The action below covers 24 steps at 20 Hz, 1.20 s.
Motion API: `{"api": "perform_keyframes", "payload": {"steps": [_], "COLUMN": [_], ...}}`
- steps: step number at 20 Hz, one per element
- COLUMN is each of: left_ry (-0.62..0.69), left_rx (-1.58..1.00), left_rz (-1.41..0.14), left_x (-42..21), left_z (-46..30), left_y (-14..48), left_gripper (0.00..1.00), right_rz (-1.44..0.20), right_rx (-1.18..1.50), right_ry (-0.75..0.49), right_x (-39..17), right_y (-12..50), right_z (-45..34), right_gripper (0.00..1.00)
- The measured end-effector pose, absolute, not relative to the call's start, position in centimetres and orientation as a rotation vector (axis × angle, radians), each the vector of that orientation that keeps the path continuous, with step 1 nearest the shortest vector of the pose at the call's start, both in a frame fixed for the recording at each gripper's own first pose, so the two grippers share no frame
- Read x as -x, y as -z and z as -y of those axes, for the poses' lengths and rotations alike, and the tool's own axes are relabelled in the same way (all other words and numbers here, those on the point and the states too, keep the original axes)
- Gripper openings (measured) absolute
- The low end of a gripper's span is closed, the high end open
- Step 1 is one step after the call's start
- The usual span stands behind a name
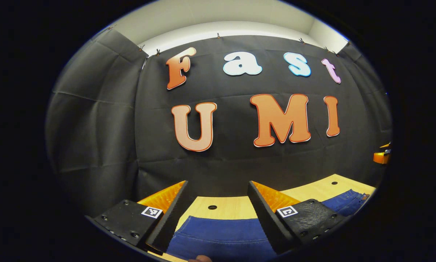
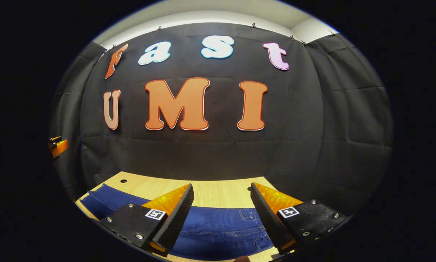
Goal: Grasp the waist and the cuffs of the jeans and fold them to make the two legs overlap; first hold the waist and fold one-third of the jeans toward the cuffs, then hold the cuffs and fold the remaining one-third in the same direction to finish folding.
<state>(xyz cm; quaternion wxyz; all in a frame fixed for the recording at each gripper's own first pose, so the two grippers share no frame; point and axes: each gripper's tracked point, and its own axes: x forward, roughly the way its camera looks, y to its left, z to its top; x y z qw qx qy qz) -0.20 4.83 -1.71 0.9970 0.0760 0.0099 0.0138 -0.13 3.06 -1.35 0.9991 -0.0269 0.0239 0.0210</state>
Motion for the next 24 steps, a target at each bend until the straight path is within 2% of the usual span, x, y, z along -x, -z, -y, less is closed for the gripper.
{"api": "perform_keyframes", "payload": {"steps": [1, 2, 8, 9, 10, 13, 14, 15, 20, 24], "left_ry": [-0.039, -0.033, 0.02, 0.03, 0.057, 0.162, 0.198, 0.246, 0.455, 0.54], "left_rx": [-0.171, -0.189, -0.518, -0.583, -0.64, -0.805, -0.862, -0.911, -1.08, -1.195], "left_rz": [-0.02, -0.023, -0.078, -0.092, -0.109, -0.168, -0.198, -0.23, -0.376, -0.509], "left_x": [0.3, 0.2, 0.7, 0.9, 1.3, 1.9, 2.4, 2.8, 7.5, 8.9], "left_z": [-5.4, -5.6, -7.1, -7.3, -7.1, -6.6, -6.5, -6.4, -5.4, -7.5], "left_y": [1.8, 1.9, 6.0, 6.7, 8.0, 11.8, 13.5, 15.2, 24.1, 30.1], "left_gripper": [1.0, 0.98, 1.0, 0.98, 1.0, 0.98, 0.98, 0.98, 0.98, 0.99], "right_rz": [-0.057, -0.062, -0.108, -0.117, -0.126, -0.153, -0.16, -0.169, -0.212, -0.233], "right_rx": [0.052, 0.052, 0.054, 0.052, 0.052, 0.048, 0.048, 0.048, 0.06, 0.081], "right_ry": [-0.048, -0.053, -0.085, -0.09, -0.096, -0.117, -0.121, -0.126, -0.13, -0.114], "right_x": [0.2, 0.1, -0.6, -0.7, -0.9, -1.3, -1.4, -1.3, -1.3, -1.2], "right_y": [1.7, 1.9, 3.9, 4.3, 4.8, 5.9, 6.3, 6.6, 8.6, 9.7], "right_z": [-3.3, -3.5, -5.1, -5.4, -5.8, -6.9, -7.2, -7.4, -7.7, -6.5], "right_gripper": [1.0, 0.97, 0.97, 0.96, 0.96, 0.97, 1.0, 0.97, 0.97, 0.97]}}
